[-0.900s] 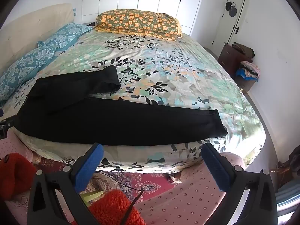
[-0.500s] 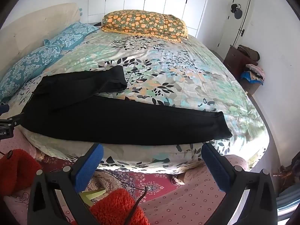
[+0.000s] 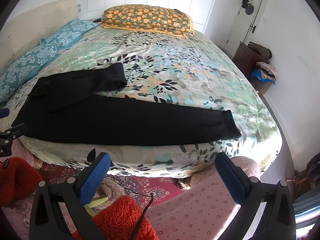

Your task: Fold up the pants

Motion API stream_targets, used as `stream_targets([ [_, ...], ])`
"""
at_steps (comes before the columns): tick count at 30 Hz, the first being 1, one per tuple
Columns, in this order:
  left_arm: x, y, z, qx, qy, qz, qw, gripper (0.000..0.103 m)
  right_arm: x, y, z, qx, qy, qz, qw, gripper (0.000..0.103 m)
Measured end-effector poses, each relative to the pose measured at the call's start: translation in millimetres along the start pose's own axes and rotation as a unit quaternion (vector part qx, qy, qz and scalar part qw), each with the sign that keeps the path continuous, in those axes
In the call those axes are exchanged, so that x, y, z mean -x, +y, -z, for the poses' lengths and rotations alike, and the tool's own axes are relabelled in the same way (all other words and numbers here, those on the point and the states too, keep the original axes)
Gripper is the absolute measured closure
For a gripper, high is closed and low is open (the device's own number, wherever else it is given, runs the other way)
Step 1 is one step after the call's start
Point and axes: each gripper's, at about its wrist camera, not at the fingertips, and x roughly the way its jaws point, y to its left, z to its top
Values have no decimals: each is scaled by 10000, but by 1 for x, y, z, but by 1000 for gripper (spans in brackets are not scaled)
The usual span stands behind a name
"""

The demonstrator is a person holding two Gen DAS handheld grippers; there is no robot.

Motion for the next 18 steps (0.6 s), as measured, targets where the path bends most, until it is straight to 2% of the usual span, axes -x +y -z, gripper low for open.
stream_targets([
  [13, -9, -5, 0, -41, 143, 102, 9998, 1, -1, -28, 7, -374, 123, 744, 9964, 0],
  [18, -10, -6, 0, -48, 175, 85, 9998, 1, -3, -34, 7, -467, 180, 887, 9948, 0],
])
